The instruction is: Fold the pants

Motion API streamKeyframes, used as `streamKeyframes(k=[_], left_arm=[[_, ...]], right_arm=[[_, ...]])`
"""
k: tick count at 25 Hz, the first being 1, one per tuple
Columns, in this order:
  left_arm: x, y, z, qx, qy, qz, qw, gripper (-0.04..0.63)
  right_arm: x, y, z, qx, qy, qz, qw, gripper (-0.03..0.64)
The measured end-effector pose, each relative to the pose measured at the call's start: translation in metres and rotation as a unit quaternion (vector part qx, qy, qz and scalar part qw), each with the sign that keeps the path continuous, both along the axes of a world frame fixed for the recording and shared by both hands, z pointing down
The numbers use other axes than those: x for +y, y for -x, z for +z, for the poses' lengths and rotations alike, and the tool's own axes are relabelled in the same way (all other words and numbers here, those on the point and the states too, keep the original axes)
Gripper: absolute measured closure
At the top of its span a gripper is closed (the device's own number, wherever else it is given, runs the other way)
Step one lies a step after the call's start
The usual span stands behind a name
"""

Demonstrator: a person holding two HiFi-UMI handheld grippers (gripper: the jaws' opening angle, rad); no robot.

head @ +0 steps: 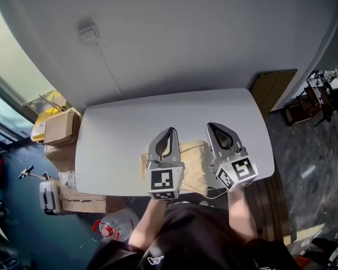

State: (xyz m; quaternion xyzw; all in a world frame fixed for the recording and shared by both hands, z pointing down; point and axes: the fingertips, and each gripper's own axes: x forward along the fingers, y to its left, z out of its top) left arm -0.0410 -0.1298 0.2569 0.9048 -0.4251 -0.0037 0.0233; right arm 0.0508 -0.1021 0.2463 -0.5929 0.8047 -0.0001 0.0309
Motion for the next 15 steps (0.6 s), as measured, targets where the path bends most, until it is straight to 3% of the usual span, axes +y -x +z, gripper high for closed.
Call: streamKeyframes(k=[15], left_arm=[[-0.011, 0.006, 0.008, -0.005, -0.003, -0.019, 0.9998, 0.592]], right_arm=[[-0.016, -0.009, -0.004, 0.019, -0.002, 0.007, 1.0, 0.614]])
